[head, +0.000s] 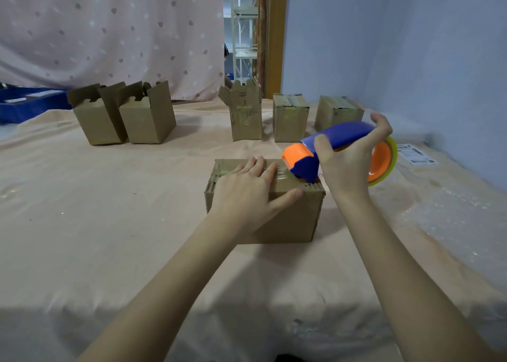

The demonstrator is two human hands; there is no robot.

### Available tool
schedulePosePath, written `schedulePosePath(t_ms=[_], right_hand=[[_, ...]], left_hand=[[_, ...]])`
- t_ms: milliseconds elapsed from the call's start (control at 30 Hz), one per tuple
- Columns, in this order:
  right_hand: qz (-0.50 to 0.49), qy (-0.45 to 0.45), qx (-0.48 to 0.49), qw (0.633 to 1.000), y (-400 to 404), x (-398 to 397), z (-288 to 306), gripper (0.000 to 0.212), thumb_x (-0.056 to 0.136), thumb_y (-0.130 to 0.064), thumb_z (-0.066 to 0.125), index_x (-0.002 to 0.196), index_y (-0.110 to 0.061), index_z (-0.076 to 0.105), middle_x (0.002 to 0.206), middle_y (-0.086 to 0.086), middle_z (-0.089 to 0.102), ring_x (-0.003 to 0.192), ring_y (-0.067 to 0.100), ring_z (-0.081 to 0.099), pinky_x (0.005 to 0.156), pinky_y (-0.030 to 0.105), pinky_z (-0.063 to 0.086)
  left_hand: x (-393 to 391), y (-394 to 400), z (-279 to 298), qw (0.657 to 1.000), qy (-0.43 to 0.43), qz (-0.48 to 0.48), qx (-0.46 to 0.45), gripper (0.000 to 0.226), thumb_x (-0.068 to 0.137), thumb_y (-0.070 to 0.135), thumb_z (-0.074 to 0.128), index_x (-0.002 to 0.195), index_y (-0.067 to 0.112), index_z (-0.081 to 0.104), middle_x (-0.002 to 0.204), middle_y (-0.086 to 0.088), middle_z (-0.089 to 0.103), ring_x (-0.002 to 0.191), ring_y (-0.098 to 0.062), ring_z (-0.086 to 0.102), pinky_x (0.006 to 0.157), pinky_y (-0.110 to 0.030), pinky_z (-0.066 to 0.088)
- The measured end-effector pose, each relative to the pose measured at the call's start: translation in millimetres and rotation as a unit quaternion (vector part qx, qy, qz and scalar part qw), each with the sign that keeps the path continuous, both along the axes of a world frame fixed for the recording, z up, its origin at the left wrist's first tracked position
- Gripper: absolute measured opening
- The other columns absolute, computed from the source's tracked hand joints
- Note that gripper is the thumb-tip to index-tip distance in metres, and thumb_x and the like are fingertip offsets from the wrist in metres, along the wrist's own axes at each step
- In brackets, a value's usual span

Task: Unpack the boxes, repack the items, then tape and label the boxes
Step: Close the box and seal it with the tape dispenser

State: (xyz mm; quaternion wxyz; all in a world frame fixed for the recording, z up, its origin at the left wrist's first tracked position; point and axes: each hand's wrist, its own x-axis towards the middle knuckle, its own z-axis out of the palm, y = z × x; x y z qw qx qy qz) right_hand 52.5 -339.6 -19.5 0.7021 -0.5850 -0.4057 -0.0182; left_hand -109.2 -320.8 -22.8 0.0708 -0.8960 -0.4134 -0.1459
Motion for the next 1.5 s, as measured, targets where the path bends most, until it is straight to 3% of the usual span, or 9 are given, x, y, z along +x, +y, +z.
schedulePosePath(t_ms=[167, 467, 733, 900, 1000, 1133, 1267, 1333, 1500], right_hand=[[0.008, 0.077, 0.066, 0.995, -3, 10, 1, 0.059, 0.076, -0.009, 0.066, 0.118, -0.015, 0.024, 0.092, -0.006, 0.044, 0.06, -0.007, 0.053, 0.052, 0.009, 0.041], [-0.063, 0.113, 0.143, 0.981, -22, 55, 7, 0.054, 0.071, -0.019, 0.063, 0.112, -0.016, 0.027, 0.105, 0.001, 0.043, 0.069, -0.004, 0.053, 0.059, 0.011, 0.042], [-0.069, -0.077, 0.073, 0.992, -43, 86, 3, 0.065, 0.07, -0.005, 0.068, 0.118, -0.012, 0.026, 0.107, -0.018, 0.034, 0.085, -0.013, 0.052, 0.061, 0.01, 0.045], [-0.081, -0.128, -0.01, 0.988, -42, 81, -2, 0.079, 0.069, -0.005, 0.077, 0.131, -0.001, 0.028, 0.101, -0.027, 0.034, 0.087, -0.006, 0.053, 0.069, 0.035, 0.053], [-0.082, -0.154, -0.05, 0.983, -44, 75, -8, 0.079, 0.07, -0.01, 0.078, 0.131, -0.003, 0.029, 0.099, -0.02, 0.039, 0.082, 0.014, 0.053, 0.072, 0.045, 0.054], [-0.084, -0.196, -0.091, 0.973, -41, 65, -17, 0.079, 0.07, -0.017, 0.08, 0.131, -0.005, 0.03, 0.108, -0.006, 0.042, 0.083, 0.023, 0.056, 0.069, 0.041, 0.054], [-0.103, -0.164, -0.053, 0.98, -43, 73, 4, 0.074, 0.072, -0.013, 0.076, 0.13, 0.0, 0.031, 0.096, -0.02, 0.039, 0.083, 0.018, 0.047, 0.07, 0.037, 0.048], [-0.099, -0.158, -0.017, 0.982, -45, 81, 23, 0.072, 0.071, -0.012, 0.073, 0.127, 0.003, 0.03, 0.093, -0.025, 0.036, 0.084, 0.018, 0.048, 0.075, 0.046, 0.052], [-0.081, -0.224, -0.01, 0.971, -47, 80, 53, 0.076, 0.069, -0.015, 0.076, 0.126, 0.003, 0.03, 0.099, -0.026, 0.038, 0.087, 0.016, 0.052, 0.072, 0.043, 0.056]], left_hand=[[-1, -1, 0, 1.0, -0.009, 0.004, 0.003, 0.076, 0.087, 0.073, 0.019, 0.148, 0.029, 0.029, 0.158, 0.004, 0.021, 0.146, -0.011, 0.014, 0.106, -0.028, 0.031], [-2, -1, -1, 1.0, -0.015, -0.004, -0.013, 0.077, 0.086, 0.074, 0.019, 0.149, 0.032, 0.025, 0.159, 0.006, 0.018, 0.146, -0.009, 0.012, 0.109, -0.027, 0.028], [1, 0, 3, 0.999, -0.017, -0.001, -0.032, 0.075, 0.085, 0.074, 0.021, 0.148, 0.034, 0.028, 0.158, 0.008, 0.018, 0.146, -0.008, 0.012, 0.11, -0.027, 0.025], [3, -1, 9, 0.999, 0.015, -0.013, -0.038, 0.072, 0.084, 0.076, 0.02, 0.148, 0.046, 0.01, 0.16, 0.003, 0.013, 0.147, -0.013, 0.008, 0.112, -0.029, 0.023], [3, -2, 10, 0.998, 0.047, -0.015, -0.034, 0.073, 0.083, 0.077, 0.024, 0.148, 0.047, 0.009, 0.161, 0.0, 0.009, 0.147, -0.015, 0.007, 0.113, -0.03, 0.022], [4, -2, 8, 0.999, 0.039, -0.02, -0.011, 0.085, 0.083, 0.076, 0.031, 0.15, 0.04, -0.006, 0.16, 0.0, 0.011, 0.147, -0.015, 0.009, 0.114, -0.03, 0.021], [2, -1, 6, 1.0, 0.023, -0.007, -0.01, 0.092, 0.083, 0.075, 0.036, 0.153, 0.023, 0.007, 0.16, 0.002, 0.01, 0.147, -0.012, 0.008, 0.115, -0.028, 0.016], [1, 0, 5, 1.0, 0.024, -0.012, -0.006, 0.09, 0.083, 0.075, 0.035, 0.153, 0.023, 0.012, 0.16, 0.003, 0.008, 0.147, -0.011, 0.007, 0.115, -0.027, 0.016], [2, -5, 3, 1.0, 0.011, -0.014, 0.001, 0.095, 0.084, 0.075, 0.036, 0.154, 0.02, 0.003, 0.16, 0.003, 0.006, 0.147, -0.01, 0.005, 0.115, -0.025, 0.014]])
